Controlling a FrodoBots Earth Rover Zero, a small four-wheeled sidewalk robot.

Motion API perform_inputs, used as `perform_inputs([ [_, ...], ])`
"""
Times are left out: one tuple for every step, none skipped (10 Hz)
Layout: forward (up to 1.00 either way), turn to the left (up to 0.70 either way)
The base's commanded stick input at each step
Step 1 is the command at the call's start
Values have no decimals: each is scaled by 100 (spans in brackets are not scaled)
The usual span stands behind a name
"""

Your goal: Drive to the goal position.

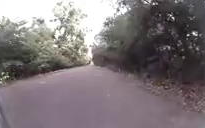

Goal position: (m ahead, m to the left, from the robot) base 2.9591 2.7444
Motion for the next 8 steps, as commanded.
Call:
perform_inputs([
  [70,13],
  [70,0],
  [70,0],
  [70,0],
  [70,0],
  [70,1],
  [70,2],
  [70,0],
])
